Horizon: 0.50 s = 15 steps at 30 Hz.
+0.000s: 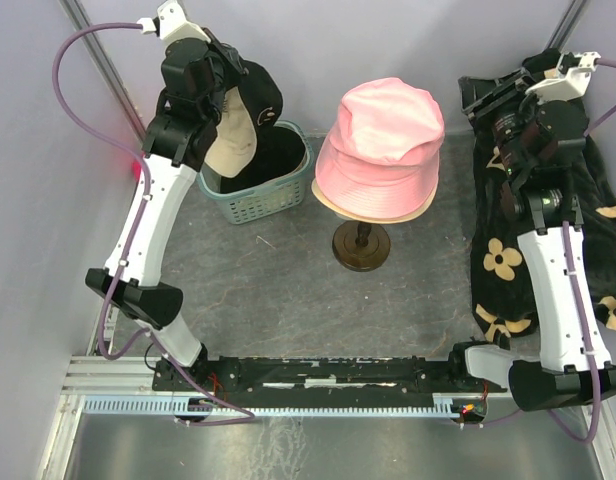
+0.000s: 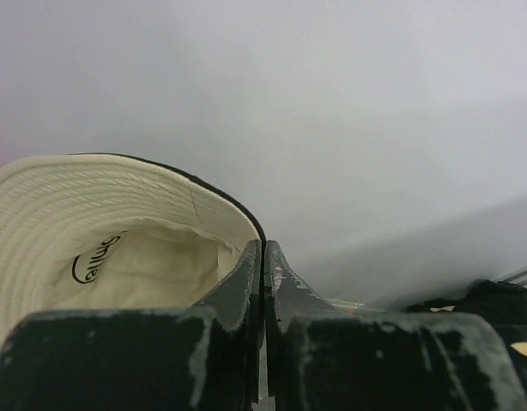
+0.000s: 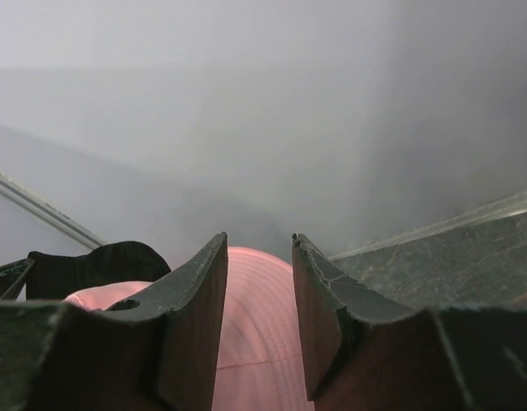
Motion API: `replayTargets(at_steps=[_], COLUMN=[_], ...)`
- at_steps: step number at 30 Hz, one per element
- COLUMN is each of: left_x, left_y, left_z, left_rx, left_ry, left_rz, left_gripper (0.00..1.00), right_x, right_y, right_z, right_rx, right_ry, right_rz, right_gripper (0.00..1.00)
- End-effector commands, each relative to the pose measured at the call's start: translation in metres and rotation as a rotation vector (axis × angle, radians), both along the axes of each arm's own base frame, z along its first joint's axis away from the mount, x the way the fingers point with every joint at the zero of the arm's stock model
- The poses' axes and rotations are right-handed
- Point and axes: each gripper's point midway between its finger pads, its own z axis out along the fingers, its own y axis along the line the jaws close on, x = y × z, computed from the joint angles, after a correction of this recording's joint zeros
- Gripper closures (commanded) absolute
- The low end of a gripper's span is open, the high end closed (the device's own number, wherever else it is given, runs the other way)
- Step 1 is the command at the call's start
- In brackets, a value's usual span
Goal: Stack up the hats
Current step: Pick up the hat from the bin.
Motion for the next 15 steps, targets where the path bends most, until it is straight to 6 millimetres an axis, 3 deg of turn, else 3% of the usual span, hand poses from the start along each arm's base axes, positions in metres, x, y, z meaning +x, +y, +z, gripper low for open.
replayTargets(at_steps=[1, 7, 15], left_x=[-0.003, -0.005, -0.011], left_y=[0.007, 0.011, 0.013], left_z=[0.027, 0.036, 0.053], left_rx=[-0.062, -0.076, -0.129], left_ry=[-0.065, -0.085, -0.124], left_rz=[0.035, 0.054, 0.055], left_gripper=[0.97, 0.97, 0.97], right_x=[-0.026, -0.037, -0.048], right_y=[-0.010, -0.008, 0.026], right_z=[0.053, 0.090, 0.148], right_rx=[-0.048, -0.123, -0.156], right_ry=[-0.138, -0.205, -0.324], right_rz=[-0.051, -0.040, 0.135], right_gripper=[0.55, 0.53, 0.51])
